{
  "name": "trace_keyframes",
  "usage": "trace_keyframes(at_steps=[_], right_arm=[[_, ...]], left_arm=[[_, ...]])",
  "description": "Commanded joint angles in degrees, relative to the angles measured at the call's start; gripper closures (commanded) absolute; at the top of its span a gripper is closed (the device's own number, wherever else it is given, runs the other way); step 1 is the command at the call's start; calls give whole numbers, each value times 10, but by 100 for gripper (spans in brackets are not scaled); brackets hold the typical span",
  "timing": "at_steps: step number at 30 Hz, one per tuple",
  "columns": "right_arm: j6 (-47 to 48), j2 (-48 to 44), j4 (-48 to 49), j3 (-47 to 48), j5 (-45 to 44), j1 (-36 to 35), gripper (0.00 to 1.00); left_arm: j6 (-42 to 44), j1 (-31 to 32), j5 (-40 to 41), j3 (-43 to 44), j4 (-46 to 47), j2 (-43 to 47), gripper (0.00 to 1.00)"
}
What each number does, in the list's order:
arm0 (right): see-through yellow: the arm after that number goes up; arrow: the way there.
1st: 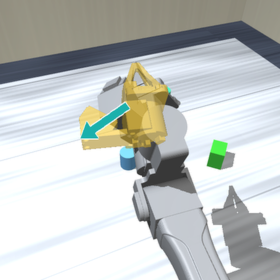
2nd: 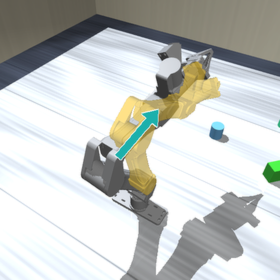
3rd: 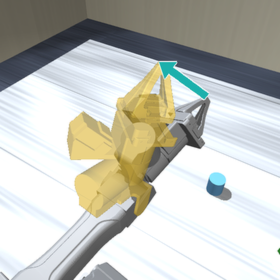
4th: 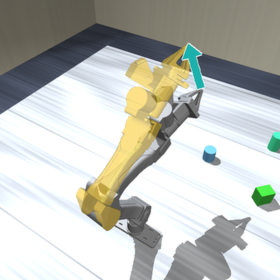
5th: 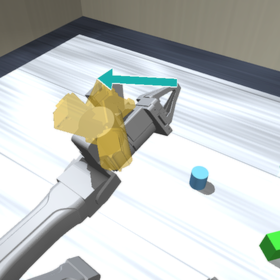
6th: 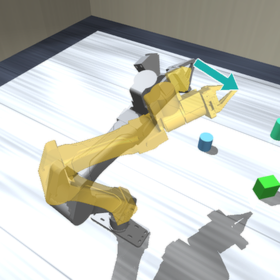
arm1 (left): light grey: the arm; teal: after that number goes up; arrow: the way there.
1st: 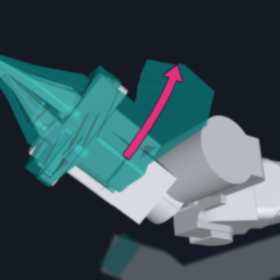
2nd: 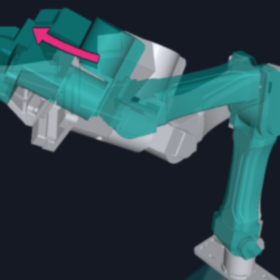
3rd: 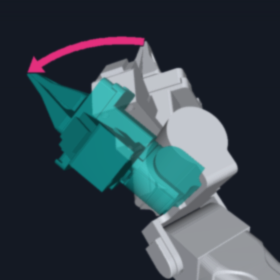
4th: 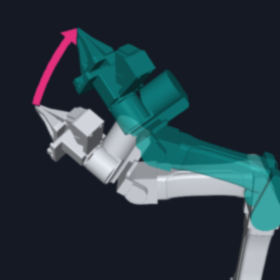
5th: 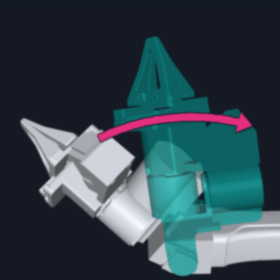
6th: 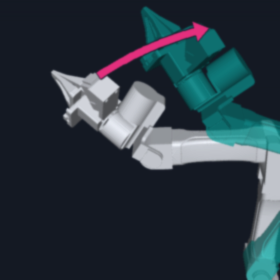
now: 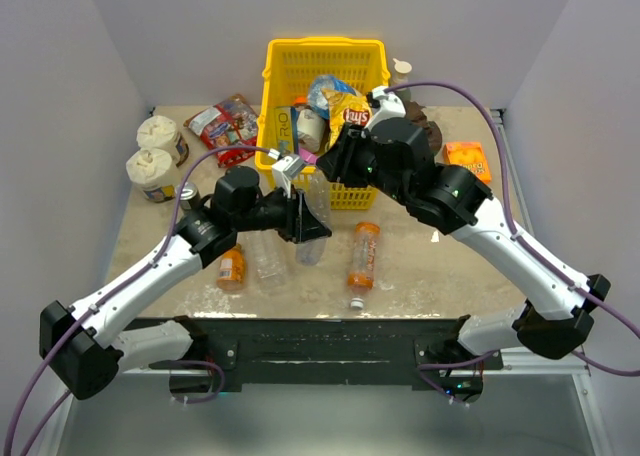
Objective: Unscrew the bottle caps
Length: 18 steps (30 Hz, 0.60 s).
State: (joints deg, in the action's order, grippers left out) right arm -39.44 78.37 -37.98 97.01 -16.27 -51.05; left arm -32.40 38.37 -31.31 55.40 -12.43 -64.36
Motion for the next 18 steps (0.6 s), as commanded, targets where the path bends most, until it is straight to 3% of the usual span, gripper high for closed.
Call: trace_keyframes(at_steps=[1, 11, 18], right_arm=[[-6, -9, 32, -4, 2, -2, 62], [1, -15, 40, -14, 18, 1, 91], [46, -43, 98, -57, 133, 41, 96]], left_arm=[[-5, -3, -20, -6, 24, 21, 65], [-5, -3, -46, -20, 51, 34, 65], [-20, -3, -94, -50, 115, 58, 66]])
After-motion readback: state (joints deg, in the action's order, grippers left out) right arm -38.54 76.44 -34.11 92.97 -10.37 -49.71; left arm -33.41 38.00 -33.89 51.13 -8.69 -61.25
